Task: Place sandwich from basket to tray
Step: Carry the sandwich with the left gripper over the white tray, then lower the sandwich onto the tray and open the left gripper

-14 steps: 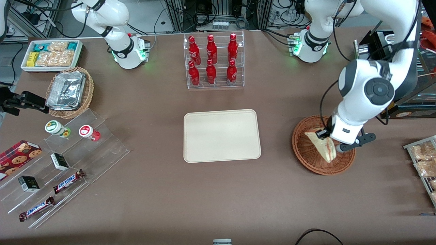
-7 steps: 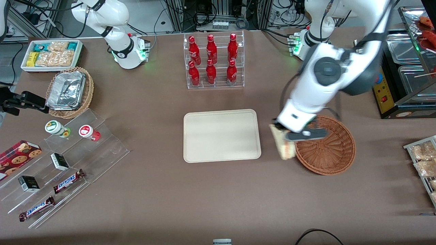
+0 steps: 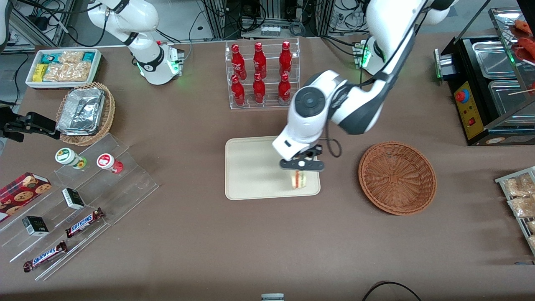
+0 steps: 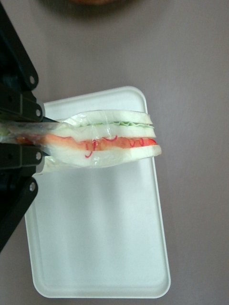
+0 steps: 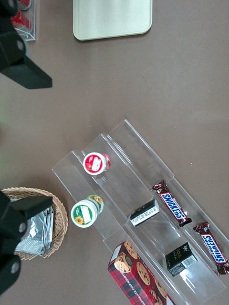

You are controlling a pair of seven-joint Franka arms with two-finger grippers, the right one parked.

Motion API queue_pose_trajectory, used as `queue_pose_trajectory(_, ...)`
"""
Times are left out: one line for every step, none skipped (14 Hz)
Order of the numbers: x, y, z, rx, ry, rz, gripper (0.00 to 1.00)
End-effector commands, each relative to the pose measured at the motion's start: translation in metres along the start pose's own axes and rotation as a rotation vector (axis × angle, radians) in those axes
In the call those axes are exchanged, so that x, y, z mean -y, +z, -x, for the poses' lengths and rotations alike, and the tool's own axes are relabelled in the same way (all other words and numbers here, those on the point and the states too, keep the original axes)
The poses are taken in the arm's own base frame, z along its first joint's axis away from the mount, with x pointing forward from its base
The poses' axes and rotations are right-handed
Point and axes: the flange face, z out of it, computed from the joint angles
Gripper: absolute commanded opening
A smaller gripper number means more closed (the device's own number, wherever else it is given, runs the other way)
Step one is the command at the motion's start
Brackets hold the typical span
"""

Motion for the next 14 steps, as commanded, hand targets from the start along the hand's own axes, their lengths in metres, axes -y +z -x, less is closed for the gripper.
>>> queue_pose_trajectory(-0.034,0.020,-0.001,-0.017,-0.005,0.000,0.00)
queue_pose_trajectory(-0.043,0.031,0.003,-0.023,-0.012,-0.010,0.00)
queue_pose_trajectory(-0.048,0.044,0.006,-0.024,-0.016,-0.021,0.00)
queue_pose_trajectory(-0.052,0.055,0.008,-0.024,-0.009,-0.030,0.00)
queue_pose_trajectory(-0.054,0.065,0.009,-0.030,0.004,-0.037,0.00)
queue_pose_trajectory(-0.059,0.072,0.011,-0.040,0.015,-0.040,0.00)
queue_pose_trajectory(-0.067,0.077,0.016,-0.039,0.026,-0.036,0.00)
queue_pose_trajectory(-0.067,0.083,0.017,-0.033,0.017,-0.038,0.00)
queue_pose_trajectory(-0.068,0.094,0.018,-0.021,0.007,-0.044,0.00)
queue_pose_trajectory(-0.071,0.096,0.020,-0.025,0.010,-0.037,0.00)
queue_pose_trajectory(-0.077,0.101,0.022,-0.032,0.016,-0.024,0.00)
queue_pose_trajectory(-0.079,0.104,0.023,-0.028,0.010,-0.015,0.00)
queue_pose_trajectory(-0.078,0.109,0.023,-0.021,-0.001,-0.018,0.00)
queue_pose_trajectory(-0.079,0.113,0.025,-0.021,-0.015,-0.026,0.00)
